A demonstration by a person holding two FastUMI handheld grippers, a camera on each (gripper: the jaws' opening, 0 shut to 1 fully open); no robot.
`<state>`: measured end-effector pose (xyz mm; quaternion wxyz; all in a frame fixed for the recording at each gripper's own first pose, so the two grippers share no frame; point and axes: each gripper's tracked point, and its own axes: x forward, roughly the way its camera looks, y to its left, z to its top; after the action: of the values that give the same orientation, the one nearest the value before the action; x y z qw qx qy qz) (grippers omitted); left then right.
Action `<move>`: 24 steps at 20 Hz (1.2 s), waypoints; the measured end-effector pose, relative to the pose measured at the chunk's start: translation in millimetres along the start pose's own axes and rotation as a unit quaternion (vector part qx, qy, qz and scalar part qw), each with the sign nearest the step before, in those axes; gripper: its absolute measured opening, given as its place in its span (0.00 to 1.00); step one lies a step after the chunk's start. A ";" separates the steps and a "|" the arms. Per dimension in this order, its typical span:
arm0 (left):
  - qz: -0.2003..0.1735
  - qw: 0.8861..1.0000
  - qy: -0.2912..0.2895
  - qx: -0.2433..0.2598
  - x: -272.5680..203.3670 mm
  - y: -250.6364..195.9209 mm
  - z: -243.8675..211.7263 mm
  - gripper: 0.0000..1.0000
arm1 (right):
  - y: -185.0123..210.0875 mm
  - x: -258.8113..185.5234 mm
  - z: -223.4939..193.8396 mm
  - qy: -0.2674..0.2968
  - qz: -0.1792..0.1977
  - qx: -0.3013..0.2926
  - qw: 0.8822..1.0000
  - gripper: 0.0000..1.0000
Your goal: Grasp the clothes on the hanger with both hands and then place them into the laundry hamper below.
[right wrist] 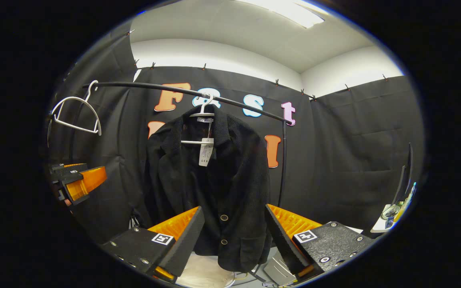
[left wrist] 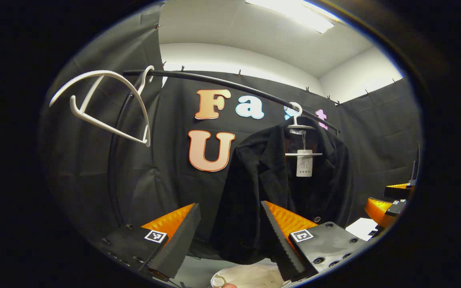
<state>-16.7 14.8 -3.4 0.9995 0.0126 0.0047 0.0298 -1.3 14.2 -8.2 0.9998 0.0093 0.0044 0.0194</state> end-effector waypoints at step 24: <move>0.050 0.999 0.008 0.010 -4.6 56.8 -10.2 0.96 | -43.1 204.5 49.1 -0.057 -0.091 -0.088 0.990 0.54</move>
<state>-24.8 71.5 -12.1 0.9965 0.0222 0.0127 0.0801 205.2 -21.9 38.4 0.9929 -0.0780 -0.0538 -0.0718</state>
